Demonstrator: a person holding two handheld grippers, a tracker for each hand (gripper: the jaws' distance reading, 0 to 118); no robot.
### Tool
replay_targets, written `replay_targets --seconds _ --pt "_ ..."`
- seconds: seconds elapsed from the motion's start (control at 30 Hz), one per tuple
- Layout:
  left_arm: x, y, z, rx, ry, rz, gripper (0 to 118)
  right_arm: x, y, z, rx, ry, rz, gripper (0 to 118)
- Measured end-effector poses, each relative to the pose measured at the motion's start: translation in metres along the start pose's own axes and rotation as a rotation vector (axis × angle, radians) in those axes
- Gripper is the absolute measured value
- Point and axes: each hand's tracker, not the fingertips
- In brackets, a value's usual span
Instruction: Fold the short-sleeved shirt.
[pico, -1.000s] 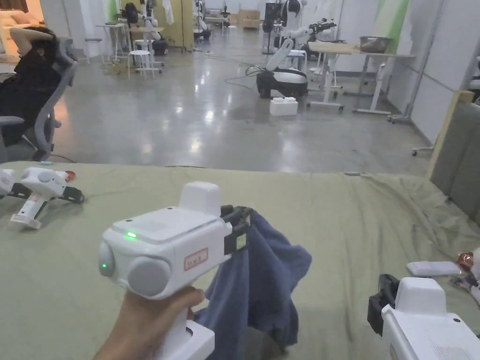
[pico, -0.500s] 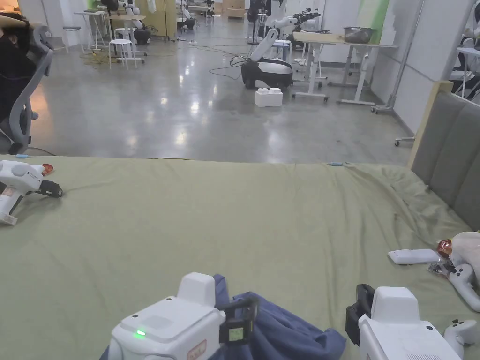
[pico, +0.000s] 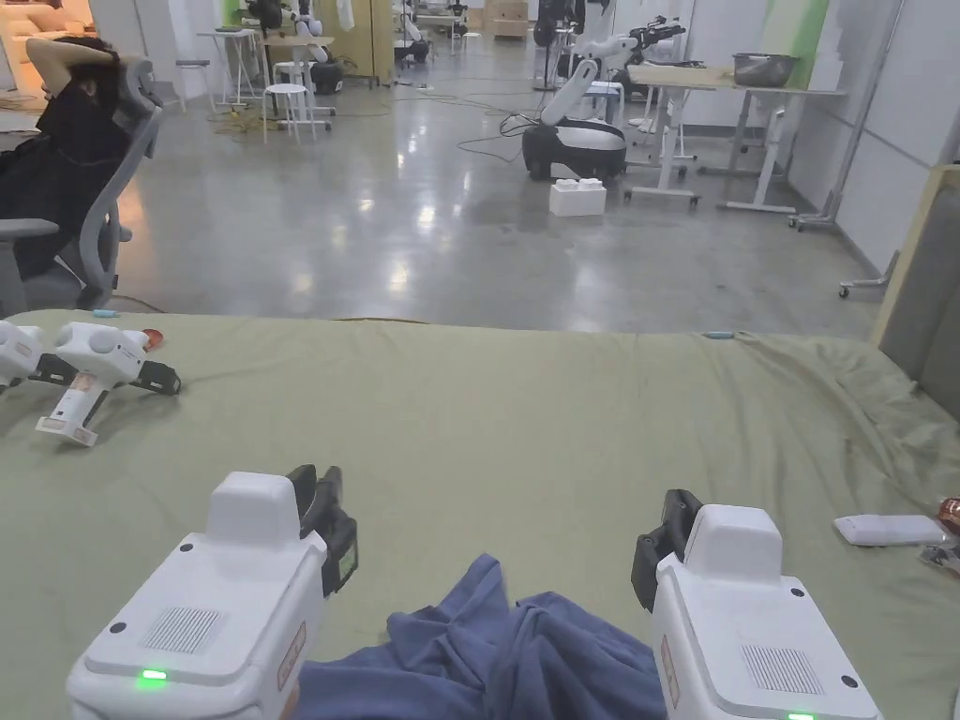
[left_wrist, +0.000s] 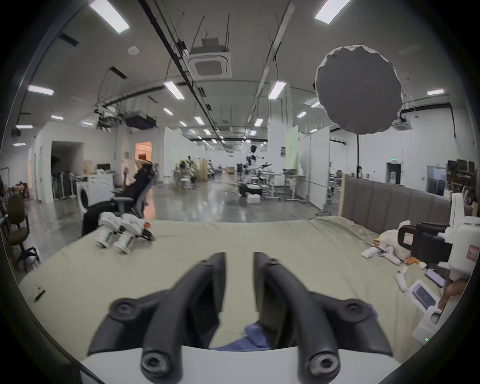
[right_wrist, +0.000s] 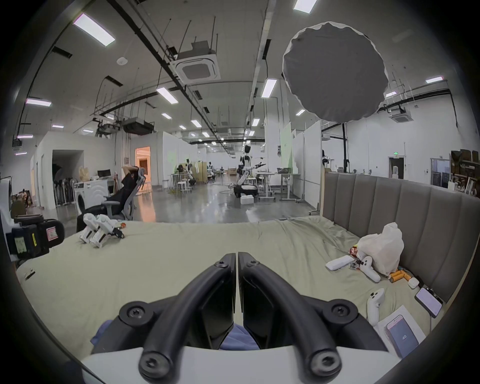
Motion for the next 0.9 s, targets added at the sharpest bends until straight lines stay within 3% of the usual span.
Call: replay_targets --seconds 0.07,0.3,0.73,0.77,0.9 --pt "-0.003 -0.001 0.002 0.015 0.018 -0.008 2 -0.005 0.002 -0.001 0.012 0.004 -0.001 2" --pt "-0.018 -0.007 -0.005 -0.064 0.060 0.030 0 -0.017 0.008 -0.007 0.017 0.035 0.010 2" --pt "-0.078 -0.115 -0.052 -0.699 -0.024 0.138 2 -0.009 -0.020 -0.018 -0.104 0.050 0.069 2" --pt "-0.079 -0.122 -0.052 -0.729 -0.023 0.145 6 -0.007 -0.023 -0.018 -0.116 0.048 0.070 2" --pt "-0.072 -0.142 -0.052 -0.835 -0.016 0.133 53 0.000 -0.033 -0.019 -0.153 0.032 0.064 2"
